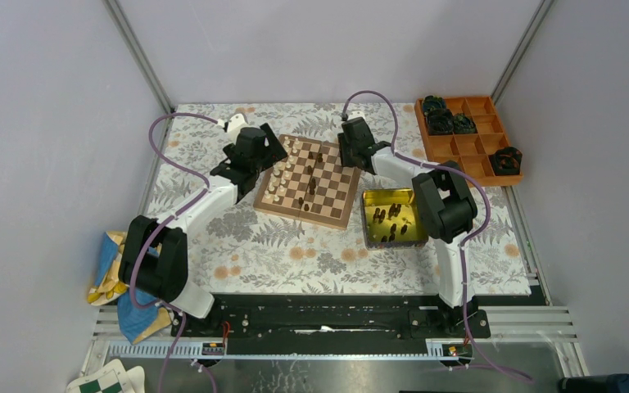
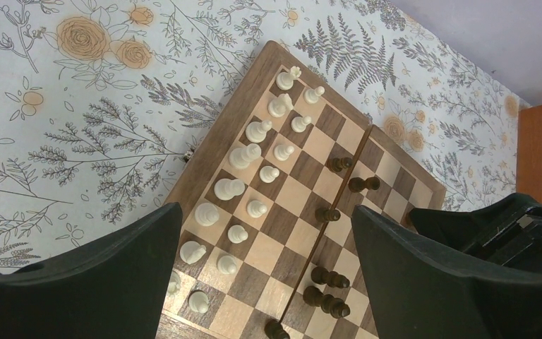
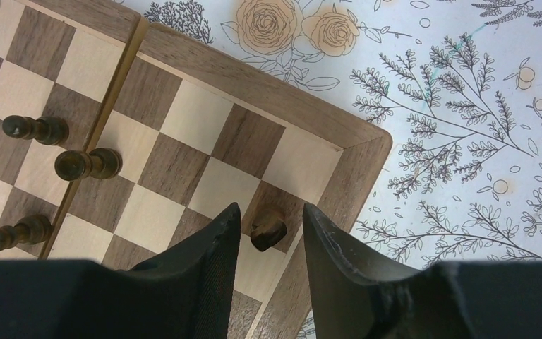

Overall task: Set up the chess pieces on the board
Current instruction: Place the chess piece on the chessboard.

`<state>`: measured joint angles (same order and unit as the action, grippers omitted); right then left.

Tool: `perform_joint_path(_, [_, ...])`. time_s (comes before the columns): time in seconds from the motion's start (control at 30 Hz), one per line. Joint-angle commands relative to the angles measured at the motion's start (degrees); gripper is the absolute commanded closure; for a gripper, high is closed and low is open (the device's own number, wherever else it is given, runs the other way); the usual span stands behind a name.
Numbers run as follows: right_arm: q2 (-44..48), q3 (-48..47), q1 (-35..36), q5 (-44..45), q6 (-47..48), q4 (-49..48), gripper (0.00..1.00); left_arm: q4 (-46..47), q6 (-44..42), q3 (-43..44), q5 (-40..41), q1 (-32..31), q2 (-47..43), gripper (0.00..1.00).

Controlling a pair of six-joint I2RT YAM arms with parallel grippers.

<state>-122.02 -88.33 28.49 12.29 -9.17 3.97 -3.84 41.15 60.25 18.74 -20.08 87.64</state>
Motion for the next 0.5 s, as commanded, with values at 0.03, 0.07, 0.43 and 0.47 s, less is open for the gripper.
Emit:
perform_joint_path(0.03, [2.7,-3.1,-0.1,-0.4,1.7,-1.0,0.55,2.6,0.5,-0.6,-0.1,0.5,0.5,0.03])
perform_joint_path(0.07, [3.0,-3.2,-0.1,-0.4,1.8,-0.9,0.55,2.6,0.5,-0.7,-0.1,0.5,0.4,0.03])
perform_joint_path(0.43, [3.8,-7.2,1.6,-0.1,6.8,1.8,0.43,2.6,0.6,-0.5,0.0,0.5,0.6,0.03])
perform_joint_path(0.47, [3.7,-7.7,1.9,-0.6,7.4,1.9,0.43,2.6,0.6,-0.5,0.0,0.5,0.6,0.03])
